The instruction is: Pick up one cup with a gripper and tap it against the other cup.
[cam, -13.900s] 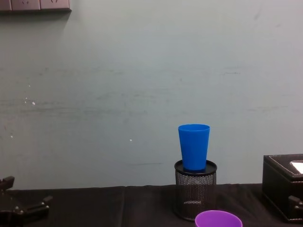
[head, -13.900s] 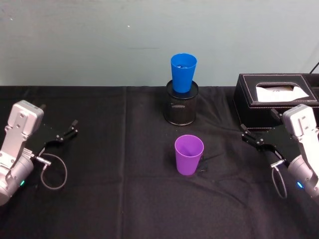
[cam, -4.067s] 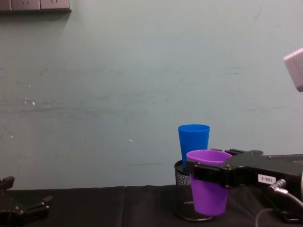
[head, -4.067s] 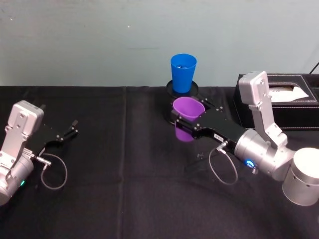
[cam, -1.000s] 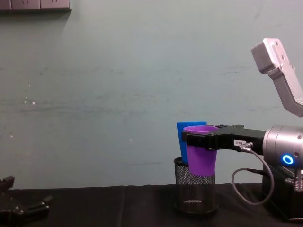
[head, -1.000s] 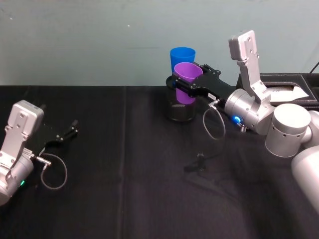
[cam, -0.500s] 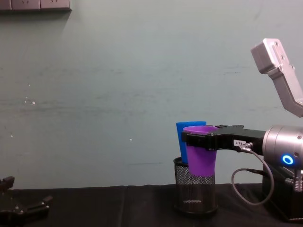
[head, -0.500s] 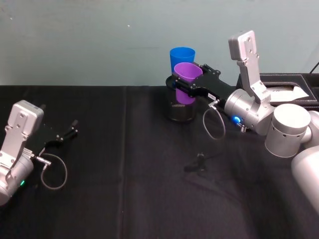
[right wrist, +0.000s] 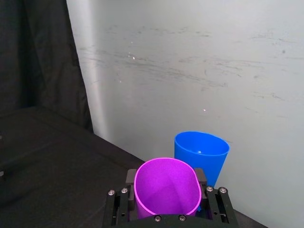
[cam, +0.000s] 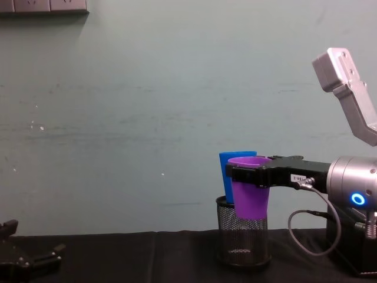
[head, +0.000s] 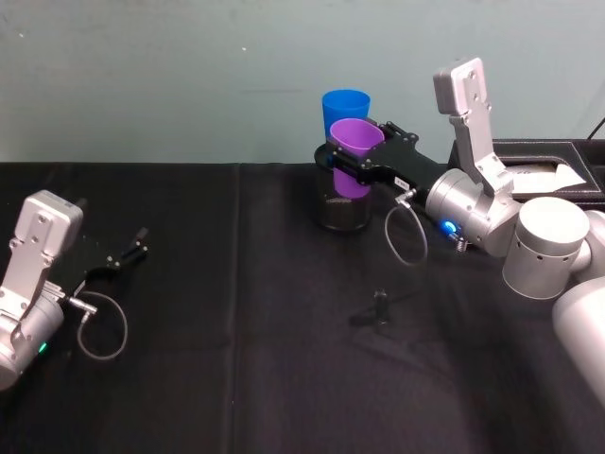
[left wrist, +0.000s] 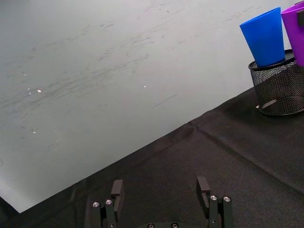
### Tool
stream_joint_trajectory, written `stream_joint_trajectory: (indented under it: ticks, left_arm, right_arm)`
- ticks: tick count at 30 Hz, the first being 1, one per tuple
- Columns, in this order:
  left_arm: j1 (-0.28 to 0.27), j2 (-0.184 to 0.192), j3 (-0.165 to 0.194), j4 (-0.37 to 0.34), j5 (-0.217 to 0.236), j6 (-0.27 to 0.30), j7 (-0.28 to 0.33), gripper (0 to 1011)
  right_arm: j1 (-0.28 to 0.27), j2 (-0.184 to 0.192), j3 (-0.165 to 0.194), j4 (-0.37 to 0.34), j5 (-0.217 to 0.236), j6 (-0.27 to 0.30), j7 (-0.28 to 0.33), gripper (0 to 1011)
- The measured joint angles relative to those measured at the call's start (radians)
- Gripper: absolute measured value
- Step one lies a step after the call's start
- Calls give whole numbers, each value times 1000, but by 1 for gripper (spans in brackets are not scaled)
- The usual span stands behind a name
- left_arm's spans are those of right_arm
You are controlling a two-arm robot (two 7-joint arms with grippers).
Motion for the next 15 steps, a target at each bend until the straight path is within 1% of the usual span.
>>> stream_joint_trajectory:
  ticks: [15]
  left_arm:
    - [0, 0, 0, 0, 0, 0, 0, 1000]
  right_arm:
    - [0, 0, 0, 0, 0, 0, 0, 730]
